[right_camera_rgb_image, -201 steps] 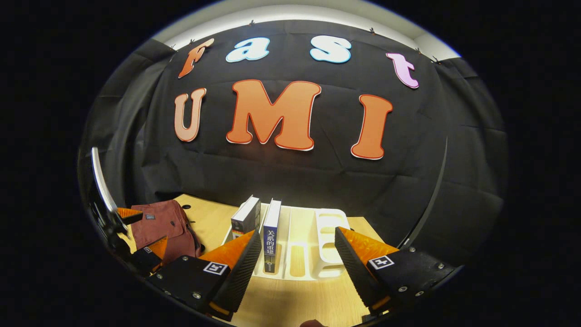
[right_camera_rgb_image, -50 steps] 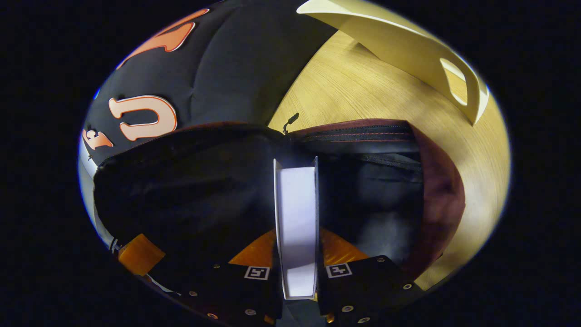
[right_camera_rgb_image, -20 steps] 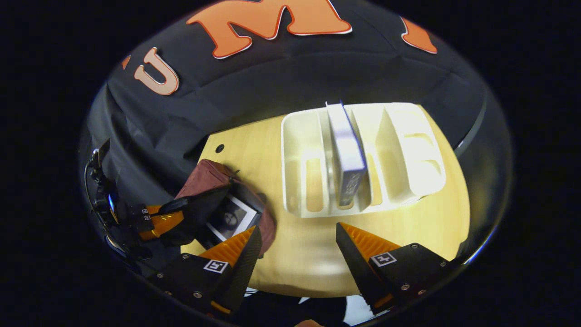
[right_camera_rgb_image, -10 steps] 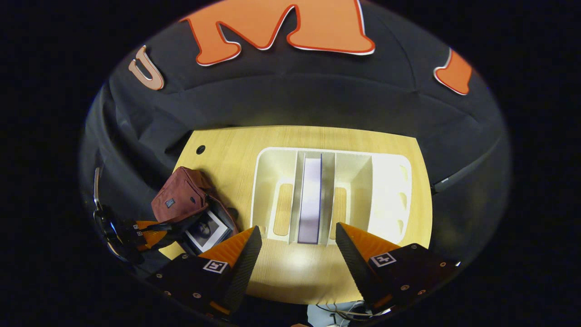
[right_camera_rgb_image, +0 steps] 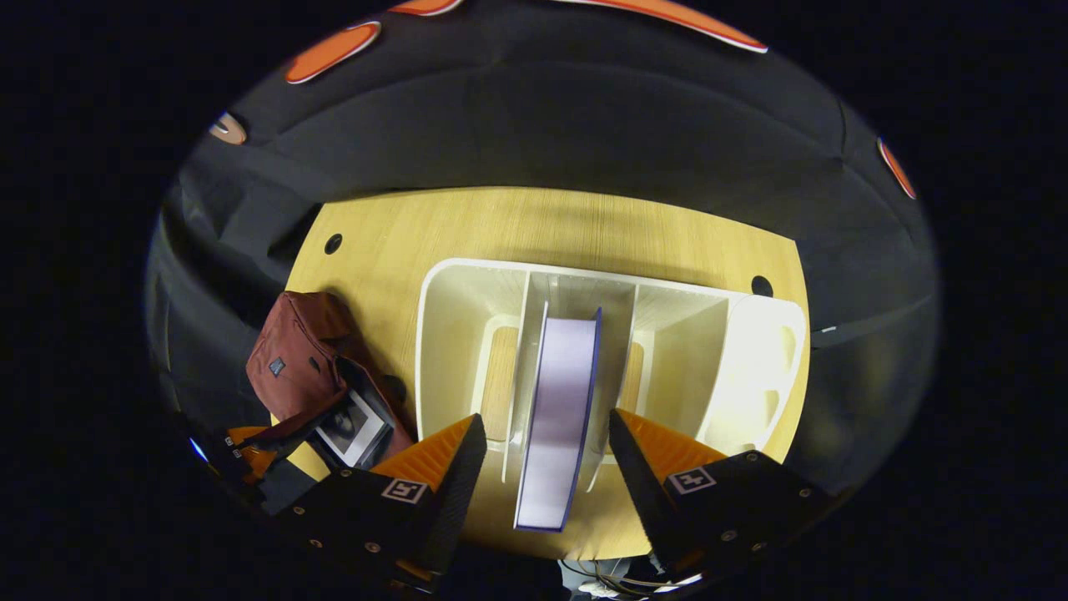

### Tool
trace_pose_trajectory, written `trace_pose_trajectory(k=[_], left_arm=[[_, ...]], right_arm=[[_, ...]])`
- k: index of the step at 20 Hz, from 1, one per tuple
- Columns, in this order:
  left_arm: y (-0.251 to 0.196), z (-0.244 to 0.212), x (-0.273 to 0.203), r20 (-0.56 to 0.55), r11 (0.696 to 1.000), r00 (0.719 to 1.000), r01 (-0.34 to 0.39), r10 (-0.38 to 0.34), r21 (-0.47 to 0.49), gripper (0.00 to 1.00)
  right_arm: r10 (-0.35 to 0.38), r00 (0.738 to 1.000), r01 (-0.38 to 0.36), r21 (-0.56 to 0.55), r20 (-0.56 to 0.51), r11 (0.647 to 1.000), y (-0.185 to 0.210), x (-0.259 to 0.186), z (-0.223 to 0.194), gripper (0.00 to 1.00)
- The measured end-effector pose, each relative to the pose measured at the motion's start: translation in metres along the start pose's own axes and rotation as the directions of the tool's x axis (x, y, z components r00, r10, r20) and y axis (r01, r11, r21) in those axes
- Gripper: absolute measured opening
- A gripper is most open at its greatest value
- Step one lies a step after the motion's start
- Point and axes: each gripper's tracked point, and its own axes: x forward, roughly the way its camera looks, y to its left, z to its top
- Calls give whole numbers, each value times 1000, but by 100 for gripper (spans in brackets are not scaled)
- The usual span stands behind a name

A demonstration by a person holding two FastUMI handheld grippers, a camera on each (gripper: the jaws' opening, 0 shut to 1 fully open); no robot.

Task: Open the schoolbag, grab two books from the bookshelf and put them into the schoolbag.

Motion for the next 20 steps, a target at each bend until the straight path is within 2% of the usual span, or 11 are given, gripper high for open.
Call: trace_pose_trajectory(k=[4, 5, 7, 9, 10, 11, 12, 20], left_arm=[[-1, -1, 1, -10, 1000, 1000, -13, 12, -21, 3], [-2, 1, 2, -12, 1000, 1000, -13, 13, -23, 3], [-3, 1, 2, -13, 1000, 1000, -16, 15, -22, 3], [-2, 1, -1, -9, 1000, 1000, -16, 16, -17, 3], [-2, 2, 0, -4, 1000, 1000, -15, 15, -14, 3], [-2, 2, 0, 0, 1000, 1000, -13, 13, -13, 3], [-2, 3, 0, 4, 1000, 1000, -10, 10, -11, 3], [3, -3, -5, 42, 999, 999, 34, -35, 14, 2]], right_arm=[[-21, 998, 22, 19, -56, 1000, -5, 16, -1, 60], [-30, 998, 32, 28, -59, 999, -11, 16, 0, 48], [-38, 997, 41, 42, -64, 998, -15, 15, -1, 38], [-39, 997, 43, 58, -71, 997, -15, 11, -3, 35], [-42, 997, 45, 58, -65, 997, -17, 6, -4, 27], [-48, 997, 51, 51, -55, 997, -19, -2, -4, 25], [-56, 998, 58, 49, -41, 997, -20, -9, -4, 33], [-87, 993, 81, 75, 84, 994, -16, -96, -18, 31]])
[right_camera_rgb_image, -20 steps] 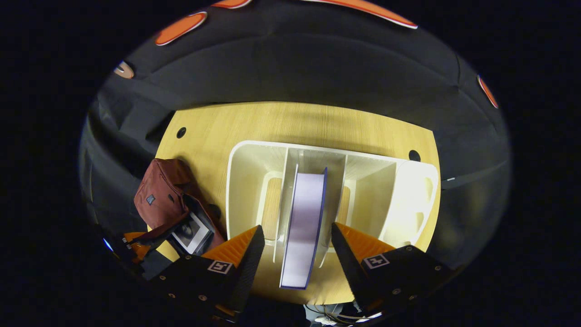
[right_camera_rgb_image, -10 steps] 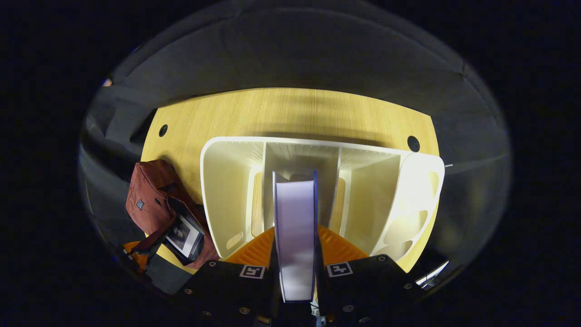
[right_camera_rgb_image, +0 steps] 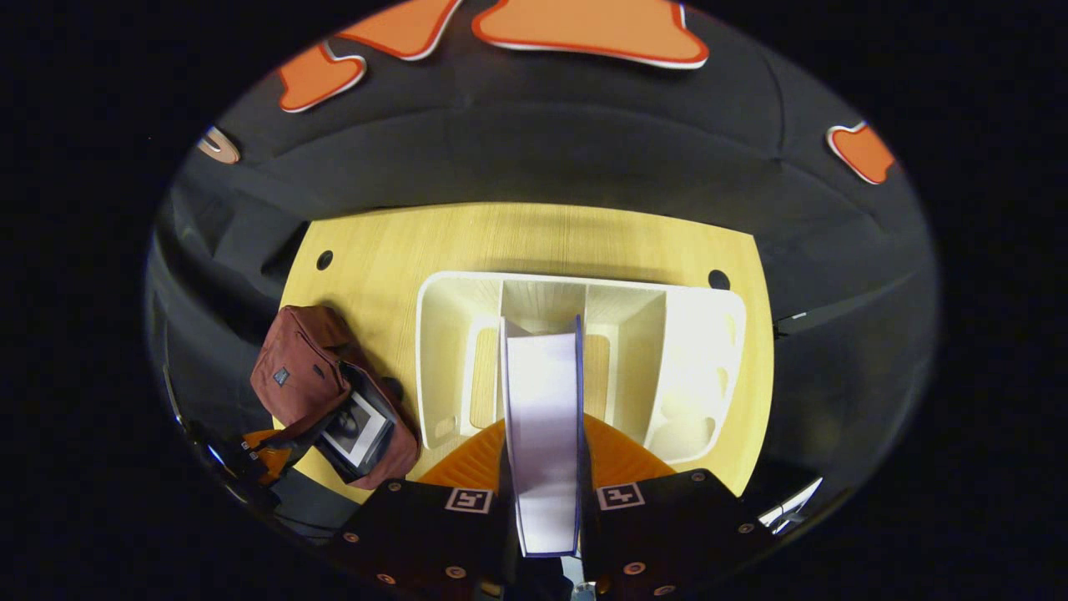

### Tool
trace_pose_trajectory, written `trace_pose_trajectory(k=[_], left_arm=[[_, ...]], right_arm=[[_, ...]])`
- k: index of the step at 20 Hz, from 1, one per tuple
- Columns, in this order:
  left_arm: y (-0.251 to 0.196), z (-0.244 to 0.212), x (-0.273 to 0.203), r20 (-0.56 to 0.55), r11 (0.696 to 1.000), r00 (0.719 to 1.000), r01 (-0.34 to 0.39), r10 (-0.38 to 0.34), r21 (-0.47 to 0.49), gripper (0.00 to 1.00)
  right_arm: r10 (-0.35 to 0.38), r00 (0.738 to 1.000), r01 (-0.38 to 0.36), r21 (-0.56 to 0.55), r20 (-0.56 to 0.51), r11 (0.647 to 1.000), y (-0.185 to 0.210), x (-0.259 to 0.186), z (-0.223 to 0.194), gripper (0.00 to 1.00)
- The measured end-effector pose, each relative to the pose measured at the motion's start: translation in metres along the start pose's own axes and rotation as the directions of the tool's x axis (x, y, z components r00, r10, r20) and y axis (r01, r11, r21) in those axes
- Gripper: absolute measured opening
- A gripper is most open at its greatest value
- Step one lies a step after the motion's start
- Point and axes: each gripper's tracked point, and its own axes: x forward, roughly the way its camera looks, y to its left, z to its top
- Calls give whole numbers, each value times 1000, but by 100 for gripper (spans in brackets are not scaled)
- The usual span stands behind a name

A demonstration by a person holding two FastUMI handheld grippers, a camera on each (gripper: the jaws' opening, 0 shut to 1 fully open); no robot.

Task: Open the schoolbag, grab two books from the bookshelf and put them into the schoolbag.

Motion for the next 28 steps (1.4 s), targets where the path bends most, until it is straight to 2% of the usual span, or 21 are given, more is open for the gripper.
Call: trace_pose_trajectory(k=[4, 7, 10, 14, 18, 24, 28], left_arm=[[3, -1, -2, 16, 999, 1000, 18, -19, 33, 3], [2, -2, -2, 23, 998, 999, 41, -43, 48, 3], [5, -4, -1, 23, 996, 998, 52, -54, 76, 3], [4, -3, -2, 23, 993, 997, 65, -68, 101, 3], [9, 2, -6, 21, 990, 998, 56, -59, 132, 3], [20, 14, -24, 28, 987, 998, 50, -55, 155, 2], [20, 21, -27, 21, 982, 998, 52, -57, 180, 3]], right_arm=[[6, 998, -7, 26, 55, 1000, 4, -44, -13, 31], [33, 995, -39, 65, 90, 997, 13, -69, -30, 31], [48, 992, -58, 91, 113, 994, 22, -85, -53, 31], [129, 985, -143, 126, 115, 982, 56, -81, -87, 31], [238, 965, -255, 187, 110, 949, 95, -66, -115, 31], [344, 927, -373, 272, 150, 887, 134, -48, -132, 30], [421, 886, -461, 290, 192, 838, 171, -45, -138, 30]])
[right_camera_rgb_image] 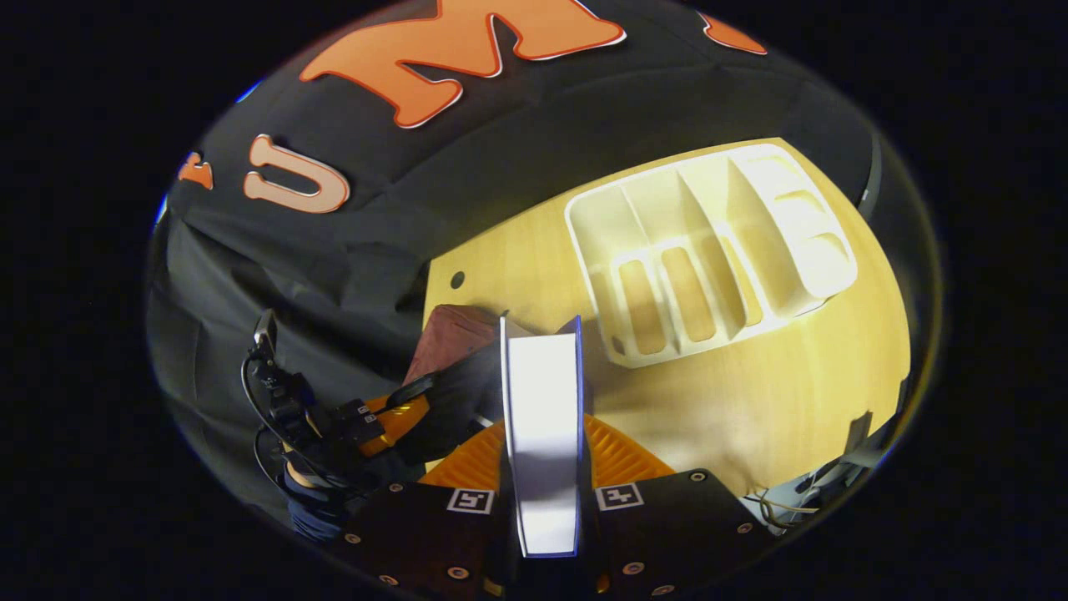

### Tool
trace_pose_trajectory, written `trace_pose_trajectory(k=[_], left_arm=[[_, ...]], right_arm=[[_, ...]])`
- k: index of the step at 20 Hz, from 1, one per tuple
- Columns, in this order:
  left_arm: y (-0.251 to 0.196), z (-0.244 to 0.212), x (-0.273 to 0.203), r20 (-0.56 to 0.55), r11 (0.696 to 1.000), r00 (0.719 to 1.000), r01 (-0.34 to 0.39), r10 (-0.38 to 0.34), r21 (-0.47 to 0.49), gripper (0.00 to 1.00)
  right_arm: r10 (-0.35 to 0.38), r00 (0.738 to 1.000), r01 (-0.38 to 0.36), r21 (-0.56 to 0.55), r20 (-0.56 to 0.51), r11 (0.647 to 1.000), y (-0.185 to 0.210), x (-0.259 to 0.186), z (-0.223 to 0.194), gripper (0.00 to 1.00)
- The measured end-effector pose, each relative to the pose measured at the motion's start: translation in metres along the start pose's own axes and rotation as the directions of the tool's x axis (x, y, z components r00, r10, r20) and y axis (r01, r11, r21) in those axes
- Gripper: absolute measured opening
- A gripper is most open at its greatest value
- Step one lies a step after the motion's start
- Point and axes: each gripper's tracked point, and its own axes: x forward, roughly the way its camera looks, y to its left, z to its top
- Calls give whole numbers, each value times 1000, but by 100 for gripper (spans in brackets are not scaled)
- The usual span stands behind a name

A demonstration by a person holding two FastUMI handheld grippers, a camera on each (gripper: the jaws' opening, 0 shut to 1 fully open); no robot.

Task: Open the schoolbag, grab two books from the bookshelf and put them into the schoolbag.

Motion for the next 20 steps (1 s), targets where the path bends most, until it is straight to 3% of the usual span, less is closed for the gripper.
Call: trace_pose_trajectory(k=[7, 11, 20], left_arm=[[2, 11, -8, 10, 1000, 1000, -5, 4, 28, 2], [3, 17, -16, 38, 998, 999, 6, -9, 61, 2], [-14, 34, -28, 115, 994, 991, 52, -63, 95, 2]], right_arm=[[137, 990, -134, 108, -22, 985, 22, 69, -45, 29], [198, 980, -196, 170, 5, 966, 28, 113, -48, 30], [283, 957, -291, 260, 68, 921, 48, 167, -63, 29]])
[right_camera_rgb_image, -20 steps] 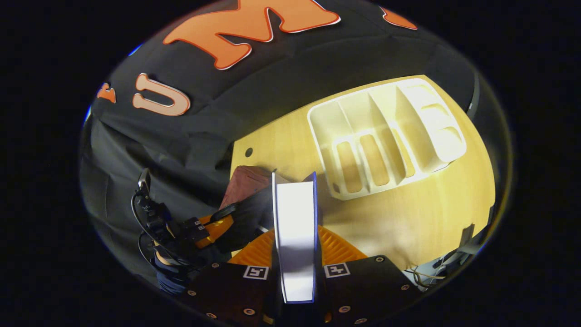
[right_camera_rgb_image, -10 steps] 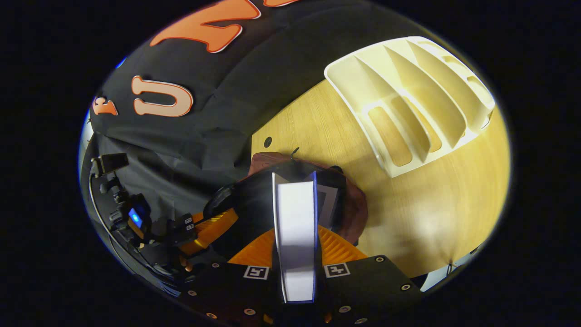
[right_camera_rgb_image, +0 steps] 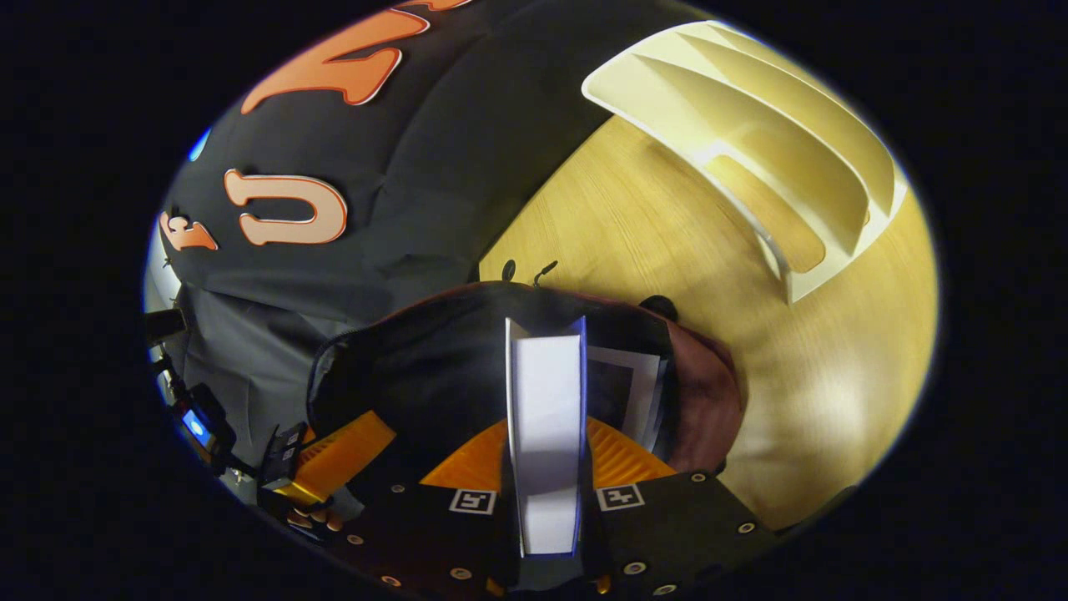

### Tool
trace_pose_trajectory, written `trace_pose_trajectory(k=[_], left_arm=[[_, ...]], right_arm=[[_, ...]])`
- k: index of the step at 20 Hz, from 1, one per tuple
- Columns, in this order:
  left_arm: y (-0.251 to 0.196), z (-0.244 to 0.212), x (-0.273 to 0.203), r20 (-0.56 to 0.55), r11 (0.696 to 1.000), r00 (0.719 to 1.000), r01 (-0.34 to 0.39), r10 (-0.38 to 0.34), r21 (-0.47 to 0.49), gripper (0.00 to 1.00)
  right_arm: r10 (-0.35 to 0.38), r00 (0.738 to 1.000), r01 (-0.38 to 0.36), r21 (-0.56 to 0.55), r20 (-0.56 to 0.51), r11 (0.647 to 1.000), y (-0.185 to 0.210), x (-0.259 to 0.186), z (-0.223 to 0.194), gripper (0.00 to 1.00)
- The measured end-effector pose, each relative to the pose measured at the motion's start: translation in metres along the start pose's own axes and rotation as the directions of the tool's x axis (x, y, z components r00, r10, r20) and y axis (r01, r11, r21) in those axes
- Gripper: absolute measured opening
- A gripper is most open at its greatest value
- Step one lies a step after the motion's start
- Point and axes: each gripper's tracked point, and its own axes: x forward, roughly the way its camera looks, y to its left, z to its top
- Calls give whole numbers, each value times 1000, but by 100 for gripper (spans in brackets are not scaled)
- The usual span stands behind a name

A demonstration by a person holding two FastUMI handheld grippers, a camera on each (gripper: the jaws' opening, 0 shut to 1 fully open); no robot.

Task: Open the schoolbag, grab two books from the bookshelf and put them into the schoolbag.

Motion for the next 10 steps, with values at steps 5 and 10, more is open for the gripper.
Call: trace_pose_trajectory(k=[5, 10], left_arm=[[-11, 8, 1, 17, 1000, 1000, 13, -14, 16, 2], [-12, 10, -1, 27, 1000, 1000, 7, -7, 8, 2]], right_arm=[[24, 1000, -24, 18, 1, 1000, 1, 41, -15, 29], [32, 999, -32, -25, 0, 999, 2, 70, -21, 30]])
